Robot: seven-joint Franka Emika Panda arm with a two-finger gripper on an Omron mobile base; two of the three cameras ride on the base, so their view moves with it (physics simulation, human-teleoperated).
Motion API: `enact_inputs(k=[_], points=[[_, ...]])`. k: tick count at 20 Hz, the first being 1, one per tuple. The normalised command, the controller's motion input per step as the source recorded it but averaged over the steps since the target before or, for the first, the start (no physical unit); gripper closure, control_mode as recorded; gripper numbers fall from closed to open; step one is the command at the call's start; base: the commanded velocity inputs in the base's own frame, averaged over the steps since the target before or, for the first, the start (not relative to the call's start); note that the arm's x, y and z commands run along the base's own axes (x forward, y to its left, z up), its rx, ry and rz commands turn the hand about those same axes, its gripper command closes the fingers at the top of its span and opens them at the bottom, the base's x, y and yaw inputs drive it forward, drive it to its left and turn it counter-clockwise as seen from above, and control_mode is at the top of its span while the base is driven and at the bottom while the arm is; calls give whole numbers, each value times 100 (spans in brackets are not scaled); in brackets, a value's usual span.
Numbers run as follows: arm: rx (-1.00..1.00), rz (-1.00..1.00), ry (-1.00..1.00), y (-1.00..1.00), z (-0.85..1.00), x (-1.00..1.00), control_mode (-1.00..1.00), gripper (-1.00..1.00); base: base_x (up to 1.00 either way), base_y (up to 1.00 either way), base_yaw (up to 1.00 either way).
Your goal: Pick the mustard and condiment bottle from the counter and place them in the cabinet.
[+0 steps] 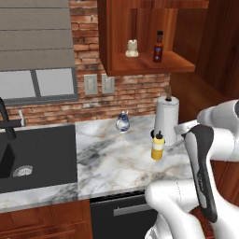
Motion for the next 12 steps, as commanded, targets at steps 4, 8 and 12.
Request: enact_inputs(k=[4,8,12], points=[[1,2,7,37,-43,-10,-100,-100,0,0,0],[-8,0,4,58,-35,6,-100,-100,0,0,0],[-11,-1,6,62,-37,15,-100,-100,0,0,0]])
